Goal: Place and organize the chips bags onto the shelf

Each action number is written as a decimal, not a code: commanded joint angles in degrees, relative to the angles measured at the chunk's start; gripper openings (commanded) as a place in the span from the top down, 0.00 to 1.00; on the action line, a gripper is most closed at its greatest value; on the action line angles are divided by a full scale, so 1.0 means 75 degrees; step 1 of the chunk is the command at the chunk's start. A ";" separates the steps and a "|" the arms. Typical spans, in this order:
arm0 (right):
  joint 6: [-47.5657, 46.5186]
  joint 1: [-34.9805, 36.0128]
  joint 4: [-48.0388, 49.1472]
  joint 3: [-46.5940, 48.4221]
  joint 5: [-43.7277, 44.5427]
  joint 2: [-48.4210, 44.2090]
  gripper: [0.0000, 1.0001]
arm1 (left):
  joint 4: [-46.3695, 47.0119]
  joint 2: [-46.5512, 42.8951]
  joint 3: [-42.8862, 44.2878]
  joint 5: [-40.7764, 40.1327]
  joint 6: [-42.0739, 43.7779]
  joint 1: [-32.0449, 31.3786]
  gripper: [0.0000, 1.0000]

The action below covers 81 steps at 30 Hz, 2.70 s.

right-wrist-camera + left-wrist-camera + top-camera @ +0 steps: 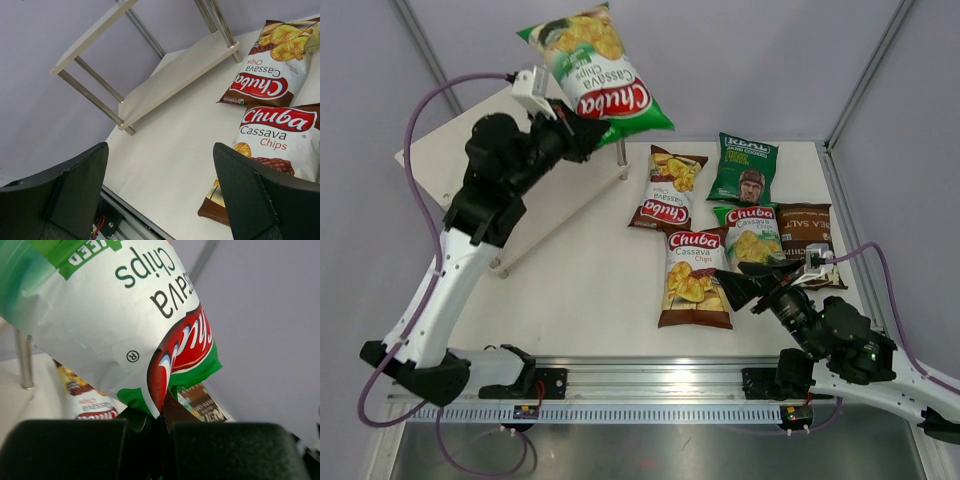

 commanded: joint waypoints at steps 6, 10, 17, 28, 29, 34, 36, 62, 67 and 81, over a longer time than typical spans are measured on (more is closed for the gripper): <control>0.0227 0.0045 -0.0564 0.0383 0.0355 -0.0006 0.07 | -0.0342 0.2440 0.2830 0.0930 -0.0479 0.2115 1.00; 0.0215 0.0057 -0.0564 0.0359 0.0308 0.0006 0.07 | -0.0458 0.3415 0.3826 0.1129 -0.0339 0.2548 1.00; 0.0227 0.0045 -0.0587 0.0336 0.0203 0.0041 0.07 | -0.0143 0.4412 0.4252 0.1399 -0.0888 0.3205 1.00; 0.0379 0.0045 -0.0705 0.0242 0.0273 -0.0193 0.07 | 0.0361 0.5151 0.4217 0.2160 -0.1475 0.3299 0.95; 0.0403 0.0045 -0.0693 0.0207 0.0273 -0.0240 0.07 | 0.0338 0.5186 0.4217 0.2114 -0.1580 0.3288 0.95; 0.0461 0.0045 -0.0786 0.0183 0.0460 -0.0311 0.06 | 0.0501 0.5152 0.3867 0.1996 -0.1815 0.3276 0.89; 0.0485 0.0045 -0.0857 0.0172 0.0542 -0.0334 0.06 | 0.0584 0.5116 0.3784 0.2008 -0.1897 0.3253 0.84; 0.0709 -0.0713 -0.3107 0.2116 0.0769 0.3695 0.01 | -0.0364 0.2961 0.2659 0.1048 -0.0960 0.3405 0.01; 0.0403 -0.3292 -0.1960 0.1755 -0.2772 0.4727 0.01 | -0.1313 0.2024 0.2436 0.0626 -0.0644 0.3405 0.01; 0.0227 -0.6692 -0.1337 0.1625 -0.4766 0.5631 0.01 | -0.1793 -0.2745 -0.2355 0.0894 -0.0421 0.3405 0.01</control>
